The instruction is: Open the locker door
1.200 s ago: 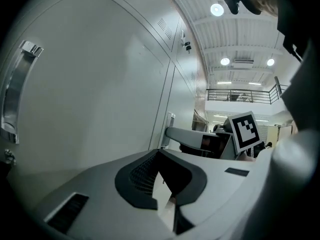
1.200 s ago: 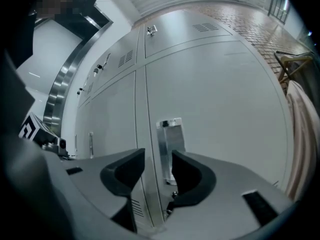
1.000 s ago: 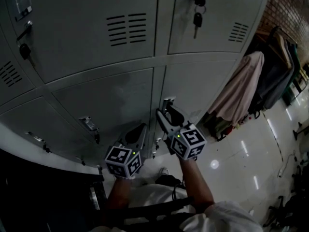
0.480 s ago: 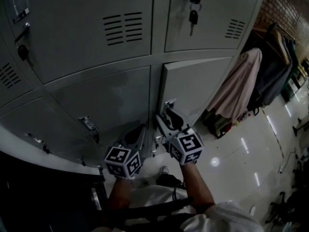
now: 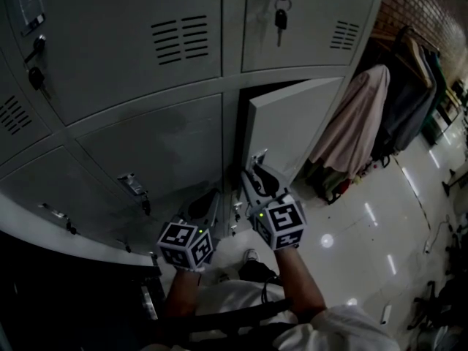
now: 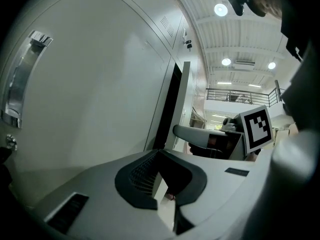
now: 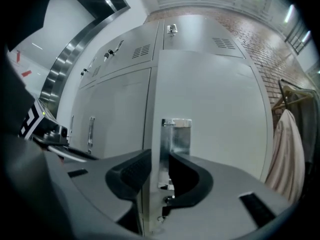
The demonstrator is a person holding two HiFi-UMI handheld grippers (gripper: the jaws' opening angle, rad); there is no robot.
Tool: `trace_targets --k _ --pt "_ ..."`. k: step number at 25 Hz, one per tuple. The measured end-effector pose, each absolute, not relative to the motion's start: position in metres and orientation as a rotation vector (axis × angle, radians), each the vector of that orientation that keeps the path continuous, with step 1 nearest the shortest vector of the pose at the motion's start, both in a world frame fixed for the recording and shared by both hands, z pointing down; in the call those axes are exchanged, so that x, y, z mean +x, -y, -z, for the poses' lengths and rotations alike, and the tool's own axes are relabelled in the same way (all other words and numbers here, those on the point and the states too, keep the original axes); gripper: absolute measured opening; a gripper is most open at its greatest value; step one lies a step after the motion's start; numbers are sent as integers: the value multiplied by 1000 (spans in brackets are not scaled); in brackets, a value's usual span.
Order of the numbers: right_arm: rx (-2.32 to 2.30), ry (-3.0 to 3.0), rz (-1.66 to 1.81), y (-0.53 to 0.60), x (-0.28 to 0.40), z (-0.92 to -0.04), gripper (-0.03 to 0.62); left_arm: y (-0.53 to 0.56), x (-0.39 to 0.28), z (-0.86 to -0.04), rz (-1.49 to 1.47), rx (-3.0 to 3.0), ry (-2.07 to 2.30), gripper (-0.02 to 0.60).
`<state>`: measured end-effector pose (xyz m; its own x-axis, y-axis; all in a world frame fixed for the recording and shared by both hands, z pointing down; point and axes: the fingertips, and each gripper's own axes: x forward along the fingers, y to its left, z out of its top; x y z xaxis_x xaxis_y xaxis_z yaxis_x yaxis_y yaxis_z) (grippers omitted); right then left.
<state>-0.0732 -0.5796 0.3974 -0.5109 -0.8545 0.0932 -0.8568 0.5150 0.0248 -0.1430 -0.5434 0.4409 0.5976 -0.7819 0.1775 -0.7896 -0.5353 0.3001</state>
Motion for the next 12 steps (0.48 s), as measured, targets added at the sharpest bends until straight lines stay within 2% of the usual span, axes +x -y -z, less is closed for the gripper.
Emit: trace_targets --k 5,8,12 --pt "1507 2619 -52 575 -69 -399 115 537 -139 -444 -67 2484 1251 -2" --pt "1533 2606 -69 575 -64 -399 151 532 -135 -447 -68 2486 1219 -2" --pt "1570 2578 -63 569 -59 -398 154 524 -129 -450 -88 2485 1181 -2"
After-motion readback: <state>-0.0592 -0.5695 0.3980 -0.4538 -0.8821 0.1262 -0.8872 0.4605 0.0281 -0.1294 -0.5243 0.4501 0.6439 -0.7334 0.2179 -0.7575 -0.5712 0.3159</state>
